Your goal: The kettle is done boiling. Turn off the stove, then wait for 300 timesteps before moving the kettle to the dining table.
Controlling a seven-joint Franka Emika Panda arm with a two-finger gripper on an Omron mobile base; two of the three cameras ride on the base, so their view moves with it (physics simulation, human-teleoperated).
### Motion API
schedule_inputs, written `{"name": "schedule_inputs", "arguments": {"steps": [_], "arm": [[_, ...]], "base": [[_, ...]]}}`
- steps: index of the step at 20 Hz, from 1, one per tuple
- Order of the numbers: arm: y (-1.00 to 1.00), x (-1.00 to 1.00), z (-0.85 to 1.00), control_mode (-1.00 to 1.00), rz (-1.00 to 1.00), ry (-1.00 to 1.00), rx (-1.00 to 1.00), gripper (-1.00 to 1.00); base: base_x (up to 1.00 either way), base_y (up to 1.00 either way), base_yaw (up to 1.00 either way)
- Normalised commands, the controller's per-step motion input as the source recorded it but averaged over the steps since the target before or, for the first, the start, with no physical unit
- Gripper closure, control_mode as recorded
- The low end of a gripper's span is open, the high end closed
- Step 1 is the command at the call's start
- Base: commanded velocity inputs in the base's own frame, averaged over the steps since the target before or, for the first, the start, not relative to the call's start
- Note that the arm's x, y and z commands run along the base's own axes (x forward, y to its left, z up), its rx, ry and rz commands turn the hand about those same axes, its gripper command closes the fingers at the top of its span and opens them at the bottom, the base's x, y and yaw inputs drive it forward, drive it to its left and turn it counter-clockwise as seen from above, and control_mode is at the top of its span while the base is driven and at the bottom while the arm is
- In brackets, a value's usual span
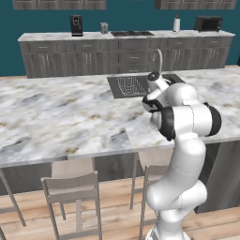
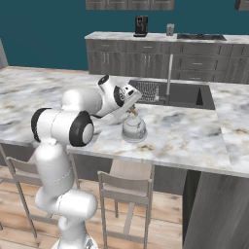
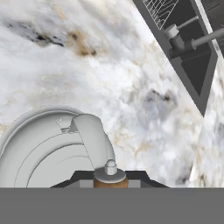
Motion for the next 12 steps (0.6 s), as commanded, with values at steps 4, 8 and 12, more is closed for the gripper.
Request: {"name": "schedule_inputs", "arguments": {"steps": [4, 8, 12], "arm": [[0.01, 0.2, -0.07, -1.0, 0.03, 0.0, 0.0, 1.0], [0.02, 0.2, -0.09, -1.0, 0.03, 0.0, 0.0, 1.0], [0.04, 0.2, -0.12, -1.0, 0.03, 0.0, 0.0, 1.0]], "base": [[0.0, 0.0, 0.0], [0.0, 0.0, 0.0], [0.0, 0.0, 0.0]]}}
